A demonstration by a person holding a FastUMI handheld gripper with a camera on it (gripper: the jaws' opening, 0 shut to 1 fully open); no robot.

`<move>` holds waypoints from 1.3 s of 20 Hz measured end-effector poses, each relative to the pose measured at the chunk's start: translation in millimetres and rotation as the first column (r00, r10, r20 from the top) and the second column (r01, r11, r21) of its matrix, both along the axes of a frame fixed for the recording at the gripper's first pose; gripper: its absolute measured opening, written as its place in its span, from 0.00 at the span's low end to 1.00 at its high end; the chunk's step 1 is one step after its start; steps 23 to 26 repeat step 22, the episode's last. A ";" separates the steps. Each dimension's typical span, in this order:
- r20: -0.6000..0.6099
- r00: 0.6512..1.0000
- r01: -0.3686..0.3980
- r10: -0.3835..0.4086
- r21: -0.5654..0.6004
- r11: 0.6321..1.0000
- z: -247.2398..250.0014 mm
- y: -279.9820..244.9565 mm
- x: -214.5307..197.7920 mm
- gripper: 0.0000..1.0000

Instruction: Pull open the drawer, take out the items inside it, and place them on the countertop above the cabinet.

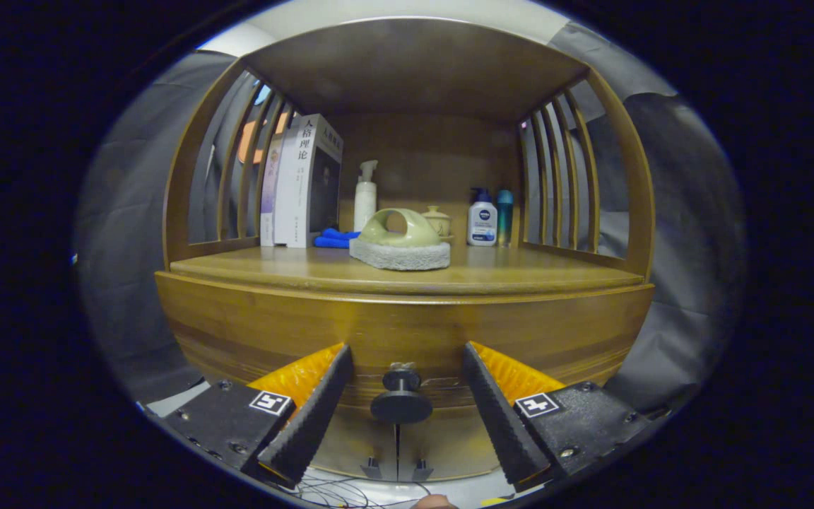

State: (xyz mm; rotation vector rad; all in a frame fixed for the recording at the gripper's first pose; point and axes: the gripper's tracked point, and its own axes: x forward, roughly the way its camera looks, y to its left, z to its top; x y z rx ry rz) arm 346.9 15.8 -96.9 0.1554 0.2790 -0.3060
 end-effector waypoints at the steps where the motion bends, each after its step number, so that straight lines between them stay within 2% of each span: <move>1: -0.003 1.000 0.002 -0.002 -0.001 1.000 0.1 -0.3 1.1 1.00; 5: -0.028 0.999 -0.025 0.024 -0.018 1.000 2.2 0.6 -6.5 1.00; 7: 0.029 0.997 -0.076 0.077 -0.054 0.996 29.1 -7.1 -25.0 1.00; 8: 0.060 0.992 -0.107 0.111 -0.070 0.992 48.0 -12.2 -43.4 1.00; 11: 0.146 0.963 -0.224 0.224 -0.016 0.974 82.9 -17.9 -125.7 1.00; 15: 0.192 0.960 -0.199 0.204 -0.048 0.979 100.0 -54.7 -239.5 1.00; 17: 0.206 0.959 -0.182 0.193 -0.069 0.981 100.7 -59.5 -275.0 1.00; 20: 0.212 0.959 -0.171 0.189 -0.101 0.980 96.4 -65.5 -298.4 1.00; 22: 0.210 0.955 -0.196 0.211 -0.089 0.976 97.2 -57.0 -303.6 1.00; 26: 0.210 0.955 -0.196 0.211 -0.089 0.976 97.2 -57.0 -303.6 1.00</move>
